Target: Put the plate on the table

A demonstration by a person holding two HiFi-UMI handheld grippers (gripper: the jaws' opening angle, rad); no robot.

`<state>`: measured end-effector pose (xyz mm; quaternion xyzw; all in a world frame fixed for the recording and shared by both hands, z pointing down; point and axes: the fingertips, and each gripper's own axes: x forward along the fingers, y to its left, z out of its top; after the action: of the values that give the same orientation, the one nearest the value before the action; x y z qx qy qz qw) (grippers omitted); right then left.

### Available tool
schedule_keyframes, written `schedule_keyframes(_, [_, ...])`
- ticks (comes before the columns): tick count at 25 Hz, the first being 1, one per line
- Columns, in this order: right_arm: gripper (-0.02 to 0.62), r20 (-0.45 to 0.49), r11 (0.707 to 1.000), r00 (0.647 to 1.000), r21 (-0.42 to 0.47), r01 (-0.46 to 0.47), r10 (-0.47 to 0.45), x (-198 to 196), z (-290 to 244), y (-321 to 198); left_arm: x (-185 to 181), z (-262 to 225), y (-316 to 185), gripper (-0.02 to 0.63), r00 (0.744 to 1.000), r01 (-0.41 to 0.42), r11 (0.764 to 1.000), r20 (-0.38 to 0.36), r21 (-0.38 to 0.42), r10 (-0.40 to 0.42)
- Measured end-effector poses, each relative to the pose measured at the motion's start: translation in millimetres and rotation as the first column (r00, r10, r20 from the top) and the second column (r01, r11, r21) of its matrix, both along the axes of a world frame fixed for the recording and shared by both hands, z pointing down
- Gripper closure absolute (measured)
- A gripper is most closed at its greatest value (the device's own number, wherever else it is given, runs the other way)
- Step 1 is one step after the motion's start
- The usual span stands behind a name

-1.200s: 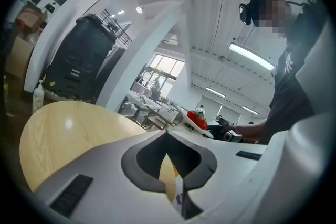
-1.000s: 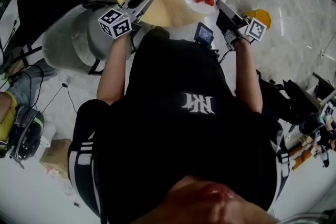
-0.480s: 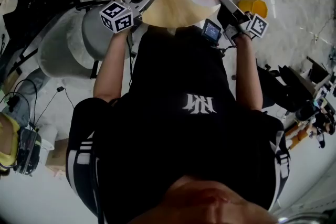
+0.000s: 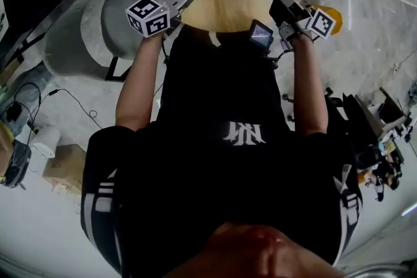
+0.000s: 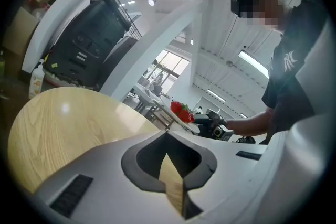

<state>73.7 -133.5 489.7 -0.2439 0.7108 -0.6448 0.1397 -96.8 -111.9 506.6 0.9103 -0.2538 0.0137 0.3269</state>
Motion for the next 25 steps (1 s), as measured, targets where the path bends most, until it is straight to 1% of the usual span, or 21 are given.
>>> schedule_keyframes(3, [0.580,-0.004,0.999,0.999,-0.028,0.044,-0.044,-10,20,-6,2,10,-3,0.604,0.999,0.033,0.999,0.003,-0.021,-0.033])
schedule_keyframes(6, [0.580,-0.033,0.998,0.998,-0.029,0.058,-0.059,-13,42,-9,5,21,-2,0.604,0.998,0.062,0.997,0.004,-0.048,-0.062])
schedule_keyframes(9, [0.580,-0.043,0.998,0.997,-0.021,0.065,-0.066,-12,55,-11,10,25,5,0.604,0.998,0.069,0.996,0.017,-0.063,-0.068])
schedule_keyframes(13, [0.580,-0.043,0.996,0.996,-0.032,0.078,-0.079,-10,65,-12,17,28,9,0.604,0.995,0.097,0.994,0.040,-0.044,-0.096])
schedule_keyframes(16, [0.580,-0.055,0.996,0.996,-0.054,0.072,-0.075,-7,79,-11,22,28,9,0.604,0.992,0.121,0.992,0.043,-0.039,-0.119])
schedule_keyframes(22, [0.580,-0.054,0.993,0.995,-0.085,0.083,-0.088,-5,95,-9,35,30,2,0.604,0.992,0.126,0.990,0.032,-0.055,-0.125])
schedule_keyframes(25, [0.580,-0.056,0.992,0.994,-0.096,0.085,-0.091,-6,99,-8,38,36,-4,0.604,0.991,0.126,0.991,0.059,-0.047,-0.123])
